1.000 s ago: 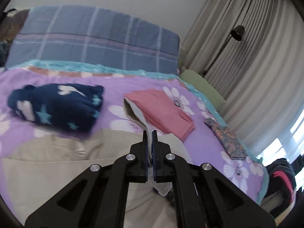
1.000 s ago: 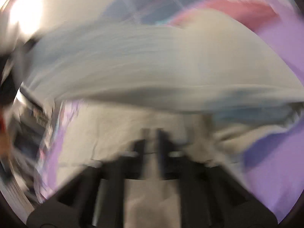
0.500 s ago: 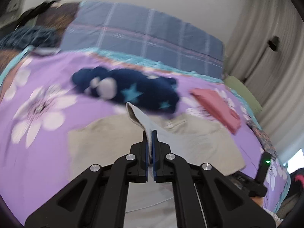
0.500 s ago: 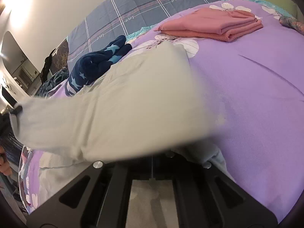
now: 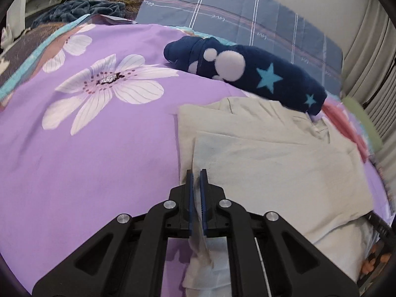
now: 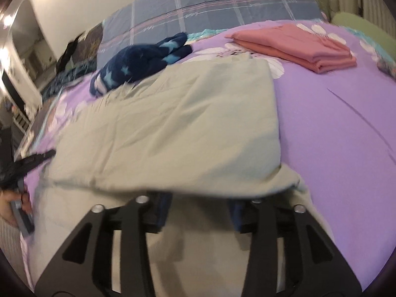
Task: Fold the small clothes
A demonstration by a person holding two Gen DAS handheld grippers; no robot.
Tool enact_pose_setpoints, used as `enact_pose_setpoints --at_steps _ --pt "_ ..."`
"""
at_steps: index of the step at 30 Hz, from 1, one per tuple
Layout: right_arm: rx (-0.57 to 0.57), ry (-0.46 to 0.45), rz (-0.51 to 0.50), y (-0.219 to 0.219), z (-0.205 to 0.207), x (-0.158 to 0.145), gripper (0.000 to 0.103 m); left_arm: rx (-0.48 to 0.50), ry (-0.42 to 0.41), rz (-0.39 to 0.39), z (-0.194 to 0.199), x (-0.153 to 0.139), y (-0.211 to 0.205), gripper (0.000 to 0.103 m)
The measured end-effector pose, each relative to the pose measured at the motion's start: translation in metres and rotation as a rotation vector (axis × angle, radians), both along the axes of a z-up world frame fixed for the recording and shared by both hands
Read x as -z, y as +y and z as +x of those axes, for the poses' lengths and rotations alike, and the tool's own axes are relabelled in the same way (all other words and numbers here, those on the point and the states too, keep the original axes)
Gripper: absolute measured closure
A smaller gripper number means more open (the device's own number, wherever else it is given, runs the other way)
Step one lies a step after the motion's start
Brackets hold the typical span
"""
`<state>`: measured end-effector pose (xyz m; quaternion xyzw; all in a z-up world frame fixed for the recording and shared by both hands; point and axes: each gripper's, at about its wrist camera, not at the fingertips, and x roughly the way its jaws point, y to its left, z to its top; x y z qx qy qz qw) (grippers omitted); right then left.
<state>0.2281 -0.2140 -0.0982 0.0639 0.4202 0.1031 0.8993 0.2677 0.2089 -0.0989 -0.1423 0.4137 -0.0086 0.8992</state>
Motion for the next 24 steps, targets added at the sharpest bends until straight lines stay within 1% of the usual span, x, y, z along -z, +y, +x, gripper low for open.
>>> enact_pose_setpoints --at_steps 1,2,3,4,5,6,9,10,11,12,13,14,15,16,17,18,19,20,21,22,23,24 --pt "-0.019 -0.003 -0.017 0.001 -0.005 -0.002 0.053 -0.015 -0.002 -0.003 -0.003 -0.003 0.003 0.089" --pt "-0.042 -0.003 -0.021 0.0 -0.012 -0.006 0.053 -0.036 -0.011 0.025 -0.006 -0.008 0.004 0.08" --pt "-0.056 -0.001 -0.009 -0.002 -0.016 -0.009 0.053 -0.045 -0.027 0.054 -0.01 -0.013 0.003 0.077" --pt "-0.07 0.001 0.02 -0.008 -0.02 -0.014 0.053 -0.04 -0.062 0.1 -0.015 -0.022 -0.001 0.077" --pt "-0.072 0.0 0.041 -0.013 -0.021 -0.019 0.053 -0.027 -0.08 0.114 -0.017 -0.028 -0.005 0.074" --pt "-0.059 -0.009 0.067 -0.022 -0.022 -0.027 0.053 -0.004 -0.107 0.125 -0.02 -0.037 -0.013 0.069" --pt "0.028 -0.045 0.108 -0.05 -0.007 -0.049 0.053 0.064 -0.141 0.123 -0.017 -0.046 -0.036 0.061" --pt "0.057 -0.054 0.113 -0.057 0.001 -0.053 0.053 0.103 -0.137 0.125 -0.013 -0.044 -0.05 0.06" --pt "0.093 -0.066 0.116 -0.066 0.012 -0.055 0.053 0.127 -0.127 0.133 -0.008 -0.041 -0.06 0.054" --pt "0.123 -0.067 0.114 -0.074 0.029 -0.055 0.053 0.145 -0.11 0.147 -0.003 -0.035 -0.07 0.05" --pt "0.14 -0.056 0.106 -0.08 0.043 -0.052 0.053 0.158 -0.071 0.172 0.006 -0.021 -0.082 0.047" --pt "0.154 -0.035 0.098 -0.083 0.058 -0.048 0.053 0.163 -0.027 0.205 0.013 -0.005 -0.09 0.043" --pt "0.162 0.012 0.09 -0.087 0.079 -0.039 0.053 0.16 0.004 0.248 0.017 0.007 -0.097 0.039" --pt "0.162 0.061 0.1 -0.09 0.094 -0.03 0.053 0.156 -0.003 0.309 0.017 0.008 -0.105 0.039" --pt "0.165 0.091 0.127 -0.092 0.104 -0.023 0.053 0.152 -0.009 0.342 0.015 0.005 -0.109 0.036" --pt "0.16 0.127 0.185 -0.094 0.116 -0.014 0.05 0.142 -0.01 0.375 0.014 0.005 -0.112 0.031" --pt "0.153 0.137 0.218 -0.093 0.124 -0.009 0.05 0.136 -0.009 0.397 0.013 0.008 -0.114 0.031" --pt "0.148 0.123 0.223 -0.091 0.128 -0.008 0.057 0.136 -0.007 0.394 0.013 0.008 -0.113 0.031" --pt "0.116 0.098 0.208 -0.084 0.13 -0.009 0.092 0.136 -0.007 0.385 0.013 0.007 -0.111 0.031" --pt "0.078 0.081 0.197 -0.077 0.131 -0.013 0.098 0.136 -0.005 0.368 0.013 0.008 -0.108 0.031" --pt "0.082 0.054 0.184 -0.075 0.126 -0.018 0.099 0.136 -0.006 0.354 0.013 0.007 -0.106 0.03" --pt "0.108 0.008 0.132 -0.073 0.118 -0.028 0.1 0.136 -0.008 0.335 0.013 0.007 -0.103 0.03"
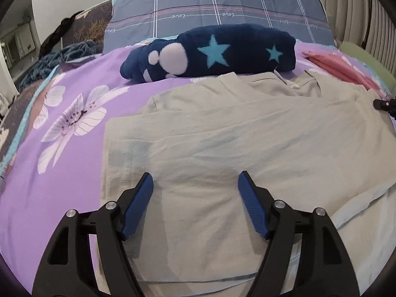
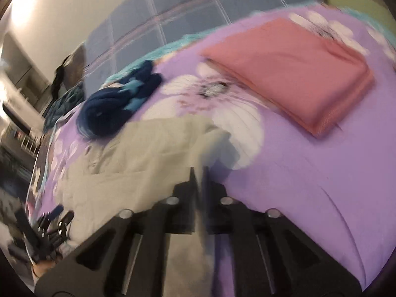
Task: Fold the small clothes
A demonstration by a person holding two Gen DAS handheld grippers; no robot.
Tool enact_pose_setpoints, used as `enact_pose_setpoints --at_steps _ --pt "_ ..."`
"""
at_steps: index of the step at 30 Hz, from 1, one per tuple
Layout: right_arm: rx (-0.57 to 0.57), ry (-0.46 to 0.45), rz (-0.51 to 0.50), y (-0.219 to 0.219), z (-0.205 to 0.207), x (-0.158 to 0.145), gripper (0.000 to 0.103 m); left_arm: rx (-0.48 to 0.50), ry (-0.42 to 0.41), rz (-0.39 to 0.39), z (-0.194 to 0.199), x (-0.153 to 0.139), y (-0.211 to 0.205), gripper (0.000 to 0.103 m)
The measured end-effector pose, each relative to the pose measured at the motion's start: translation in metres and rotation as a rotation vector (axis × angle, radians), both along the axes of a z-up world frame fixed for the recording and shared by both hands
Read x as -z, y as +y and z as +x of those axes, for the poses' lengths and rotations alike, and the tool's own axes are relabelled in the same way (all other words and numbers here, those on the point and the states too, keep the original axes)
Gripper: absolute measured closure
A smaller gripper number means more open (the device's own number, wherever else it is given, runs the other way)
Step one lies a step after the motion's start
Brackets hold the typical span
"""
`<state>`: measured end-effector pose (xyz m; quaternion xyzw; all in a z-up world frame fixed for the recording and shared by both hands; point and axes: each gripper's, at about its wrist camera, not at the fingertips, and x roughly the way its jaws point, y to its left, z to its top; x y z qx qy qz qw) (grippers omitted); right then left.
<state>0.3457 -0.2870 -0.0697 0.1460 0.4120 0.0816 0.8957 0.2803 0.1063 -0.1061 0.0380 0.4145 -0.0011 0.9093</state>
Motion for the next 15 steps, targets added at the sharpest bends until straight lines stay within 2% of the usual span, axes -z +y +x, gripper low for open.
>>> enact_pose_setpoints --at_steps 3,6,8,10,11,13,14,15 --pt "0.068 -0.026 -0.108 -0.005 -0.006 -0.006 0.101 0.002 -0.002 -0.008 0.001 0.0 0.0 0.029" --pt "0.12 0.062 -0.217 -0.013 0.014 0.025 0.103 -0.004 -0.003 0.014 0.004 0.001 -0.004 0.027" --pt "0.136 0.047 -0.137 -0.024 0.009 0.022 0.103 -0.01 -0.003 0.015 0.004 0.0 -0.003 0.024" --pt "0.166 0.009 -0.125 -0.026 -0.006 0.008 0.099 -0.013 0.0 0.002 0.003 0.0 -0.001 0.022" --pt "0.137 -0.026 -0.121 -0.02 -0.021 -0.004 0.099 -0.013 0.002 -0.005 0.004 0.0 0.0 0.022" --pt "0.01 -0.067 -0.089 -0.006 -0.047 -0.017 0.099 -0.013 0.002 -0.006 0.004 0.0 0.0 0.021" --pt "-0.085 -0.084 -0.083 0.009 -0.067 -0.02 0.099 -0.014 0.002 -0.003 0.004 0.0 0.0 0.021" --pt "-0.127 -0.077 -0.113 0.018 -0.078 -0.017 0.095 -0.014 0.002 -0.002 0.004 0.0 0.0 0.021"
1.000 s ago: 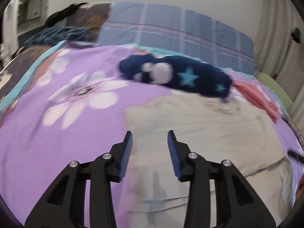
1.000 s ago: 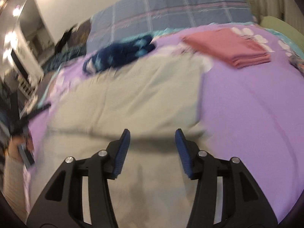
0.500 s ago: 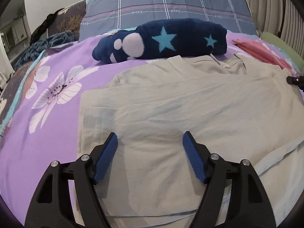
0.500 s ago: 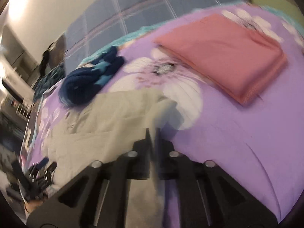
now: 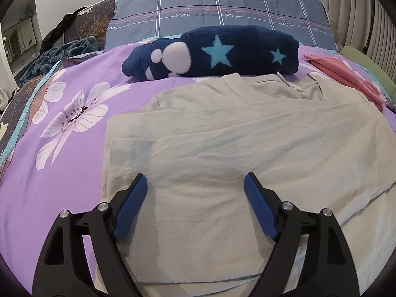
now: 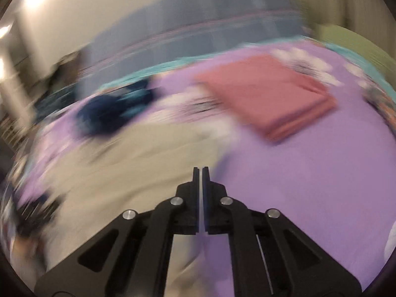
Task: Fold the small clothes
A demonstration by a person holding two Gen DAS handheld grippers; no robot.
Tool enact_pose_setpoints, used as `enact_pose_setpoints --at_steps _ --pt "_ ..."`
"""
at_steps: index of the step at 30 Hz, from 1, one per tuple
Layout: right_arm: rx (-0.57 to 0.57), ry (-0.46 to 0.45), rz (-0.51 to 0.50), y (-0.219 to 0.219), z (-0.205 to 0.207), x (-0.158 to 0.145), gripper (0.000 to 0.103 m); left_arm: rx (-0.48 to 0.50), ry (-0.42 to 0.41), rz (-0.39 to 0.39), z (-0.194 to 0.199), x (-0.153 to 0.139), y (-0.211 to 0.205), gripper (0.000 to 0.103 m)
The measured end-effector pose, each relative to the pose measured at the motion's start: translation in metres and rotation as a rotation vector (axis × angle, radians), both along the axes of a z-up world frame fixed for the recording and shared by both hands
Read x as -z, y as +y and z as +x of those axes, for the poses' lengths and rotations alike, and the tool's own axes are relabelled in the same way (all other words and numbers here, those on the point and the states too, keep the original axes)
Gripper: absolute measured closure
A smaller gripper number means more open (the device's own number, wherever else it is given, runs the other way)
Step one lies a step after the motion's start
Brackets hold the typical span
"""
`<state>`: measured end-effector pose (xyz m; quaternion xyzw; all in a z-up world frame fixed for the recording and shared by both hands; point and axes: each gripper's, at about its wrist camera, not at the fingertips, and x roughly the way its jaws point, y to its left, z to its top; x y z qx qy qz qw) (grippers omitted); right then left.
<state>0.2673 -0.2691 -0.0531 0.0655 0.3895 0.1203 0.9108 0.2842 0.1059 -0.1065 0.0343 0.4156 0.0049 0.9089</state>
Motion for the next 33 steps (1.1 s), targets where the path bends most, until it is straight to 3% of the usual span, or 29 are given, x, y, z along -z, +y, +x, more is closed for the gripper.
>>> enact_pose_setpoints --at_steps 2,3,5,9,10,12,14,15,17,21,25,33 --pt "0.012 0.066 -0.195 0.015 -0.017 0.029 0.094 0.0 0.0 -0.001 0.0 0.0 0.0 0.021" --pt "0.024 0.07 -0.229 0.013 -0.02 0.044 0.092 0.0 0.0 -0.002 0.0 0.0 0.0 0.021" --pt "0.019 0.053 -0.178 0.005 -0.023 0.053 0.091 0.004 -0.004 -0.018 -0.001 -0.001 0.001 0.02" --pt "0.144 0.015 -0.169 0.001 -0.047 0.02 0.074 -0.005 -0.024 -0.114 -0.029 -0.018 0.018 0.02" --pt "0.094 -0.037 -0.162 0.004 -0.064 0.01 0.075 0.024 -0.039 -0.185 -0.05 -0.026 0.026 0.02" --pt "0.042 -0.068 -0.203 0.004 -0.088 0.005 0.062 0.081 -0.045 -0.257 -0.083 -0.03 0.036 0.016" --pt "0.05 -0.002 -0.221 -0.004 -0.102 0.021 0.062 0.068 -0.005 -0.21 -0.116 -0.022 0.046 0.016" --pt "0.067 0.055 -0.205 -0.013 -0.105 0.035 0.061 0.04 0.041 -0.164 -0.132 -0.011 0.053 0.016" --pt "0.098 0.065 -0.115 -0.031 -0.119 0.049 0.061 0.022 0.054 -0.14 -0.157 -0.003 0.061 0.016" --pt "0.12 0.066 -0.061 -0.037 -0.142 0.044 0.057 0.05 0.066 -0.172 -0.199 -0.006 0.059 0.01" --pt "0.1 0.083 -0.038 -0.036 -0.168 0.046 0.057 0.121 0.067 -0.117 -0.239 -0.001 0.044 0.009" --pt "0.041 0.109 0.109 -0.064 -0.254 0.049 0.057 0.215 0.081 -0.22 -0.287 -0.003 0.049 0.009"
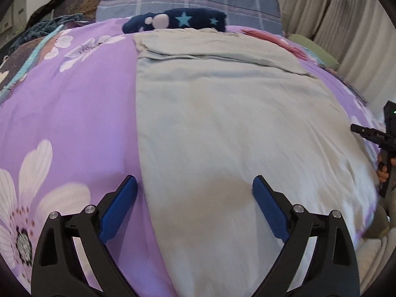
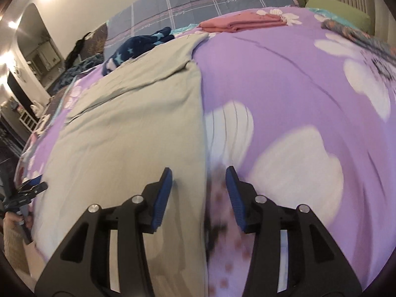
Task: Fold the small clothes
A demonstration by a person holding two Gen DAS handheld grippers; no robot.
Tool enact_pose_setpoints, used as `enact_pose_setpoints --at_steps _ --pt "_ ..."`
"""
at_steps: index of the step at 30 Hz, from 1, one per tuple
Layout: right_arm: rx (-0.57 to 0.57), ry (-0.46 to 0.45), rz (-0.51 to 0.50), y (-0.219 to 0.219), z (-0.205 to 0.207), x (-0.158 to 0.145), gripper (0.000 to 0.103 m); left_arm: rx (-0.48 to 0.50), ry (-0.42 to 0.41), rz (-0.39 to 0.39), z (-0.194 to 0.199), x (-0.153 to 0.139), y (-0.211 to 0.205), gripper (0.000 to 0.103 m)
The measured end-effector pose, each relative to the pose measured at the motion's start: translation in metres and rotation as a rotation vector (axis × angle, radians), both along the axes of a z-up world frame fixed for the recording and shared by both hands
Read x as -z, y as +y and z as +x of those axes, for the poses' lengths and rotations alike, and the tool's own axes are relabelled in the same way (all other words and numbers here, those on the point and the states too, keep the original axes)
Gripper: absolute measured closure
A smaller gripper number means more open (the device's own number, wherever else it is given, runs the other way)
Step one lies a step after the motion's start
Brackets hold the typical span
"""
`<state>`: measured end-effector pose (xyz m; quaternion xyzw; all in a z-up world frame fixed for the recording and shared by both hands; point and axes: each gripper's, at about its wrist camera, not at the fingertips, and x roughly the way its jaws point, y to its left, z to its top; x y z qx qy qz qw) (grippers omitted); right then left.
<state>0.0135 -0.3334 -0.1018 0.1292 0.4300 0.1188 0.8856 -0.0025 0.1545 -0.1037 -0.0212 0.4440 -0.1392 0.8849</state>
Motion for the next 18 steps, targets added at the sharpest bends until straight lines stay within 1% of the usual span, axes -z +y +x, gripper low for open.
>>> enact_pose_setpoints --at_steps 2,5,7,9,11,13,16,17,18 --pt "-0.019 0.016 0.044 -0.006 -0.018 0.0 0.057 0.038 0.005 -0.035 -0.012 -0.001 0.001 0.009" --pt "-0.032 0.049 0.128 -0.017 -0.038 0.0 0.057 0.06 0.009 -0.103 -0.028 -0.001 0.003 0.009" --pt "-0.043 0.071 0.2 -0.024 -0.053 0.0 0.057 0.075 0.016 -0.179 -0.04 -0.001 0.005 0.009" --pt "-0.061 0.082 0.251 -0.027 -0.063 0.002 0.057 0.105 0.024 -0.24 -0.05 -0.001 0.006 0.009" --pt "-0.082 0.084 0.277 -0.026 -0.068 0.003 0.057 0.122 0.032 -0.291 -0.057 -0.001 0.008 0.009" --pt "-0.087 0.086 0.293 -0.027 -0.066 0.003 0.056 0.119 0.038 -0.33 -0.055 0.001 0.01 0.009" --pt "-0.121 0.086 0.362 -0.023 -0.048 0.006 0.056 0.125 0.032 -0.397 -0.037 0.004 0.009 0.009" --pt "-0.135 0.095 0.385 -0.02 -0.042 0.009 0.058 0.128 0.025 -0.405 -0.03 0.006 0.007 0.009" --pt "-0.148 0.115 0.407 -0.014 -0.031 0.013 0.063 0.133 0.019 -0.404 -0.024 0.006 0.003 0.009"
